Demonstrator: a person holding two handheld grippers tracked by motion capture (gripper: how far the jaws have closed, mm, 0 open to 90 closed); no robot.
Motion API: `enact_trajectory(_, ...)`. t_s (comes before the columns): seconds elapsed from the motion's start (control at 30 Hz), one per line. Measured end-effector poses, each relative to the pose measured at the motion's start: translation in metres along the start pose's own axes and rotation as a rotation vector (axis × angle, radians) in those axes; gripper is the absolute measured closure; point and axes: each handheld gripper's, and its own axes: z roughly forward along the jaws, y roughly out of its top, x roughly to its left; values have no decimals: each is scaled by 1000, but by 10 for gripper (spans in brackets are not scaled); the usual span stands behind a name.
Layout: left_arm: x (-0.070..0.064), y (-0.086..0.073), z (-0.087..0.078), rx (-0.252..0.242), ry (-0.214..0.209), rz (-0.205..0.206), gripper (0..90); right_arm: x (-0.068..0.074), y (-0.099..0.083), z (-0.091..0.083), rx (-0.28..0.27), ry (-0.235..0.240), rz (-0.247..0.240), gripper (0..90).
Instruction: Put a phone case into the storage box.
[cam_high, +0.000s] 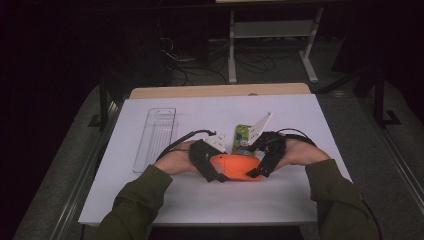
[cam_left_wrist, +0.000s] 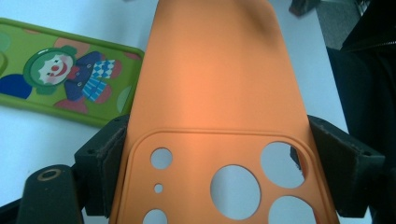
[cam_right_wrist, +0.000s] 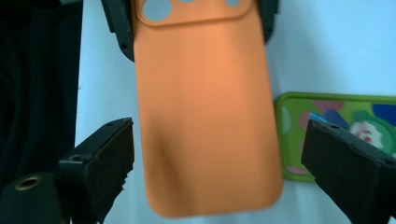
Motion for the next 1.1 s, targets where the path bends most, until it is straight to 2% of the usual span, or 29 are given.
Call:
enact_trajectory(0.13,-1,-2,-3,1,31,-18,161,-2,-8,-9,-34,-40,65,73)
enact_trajectory(0.17,-2,-2,-4,-4,39,-32,161,-4,-10,-11,-56,-48,68,62)
enact_trajectory(0.2,-3,-3,-4,-13,45,-45,161,-4,-14,-13,-73,-72,100,50)
enact_trajectory(0.27,-3,-4,-5,-20,57,-63,161,-4,-16,-14,-79,-86,109,46)
enact_trajectory(0.43,-4,-7,-7,-26,99,-102,161,-3,-24,-16,-119,-130,191,44)
enact_trajectory(0.5,-4,-8,-7,-24,116,-131,161,-1,-29,-17,-131,-159,219,42)
enact_trajectory(0.53,-5,-8,-7,-25,127,-143,161,1,-30,-18,-146,-162,268,43)
enact_trajectory(0.6,-5,-9,-7,-29,137,-164,161,3,-34,-19,-174,-159,319,44)
enact_trajectory(0.67,-4,-10,-8,-39,156,-189,160,4,-39,-19,-193,-176,338,45)
enact_trajectory(0.77,-2,-11,-10,-46,184,-206,160,7,-45,-18,-206,-203,371,52)
enact_trajectory(0.83,-2,-12,-11,-51,193,-216,160,10,-48,-17,-215,-228,385,52)
enact_trajectory(0.93,-1,-12,-12,-57,199,-228,160,12,-53,-15,-235,-239,424,26)
enact_trajectory(1.1,1,-14,-15,-60,225,-259,159,21,-61,-7,-271,-318,474,22)
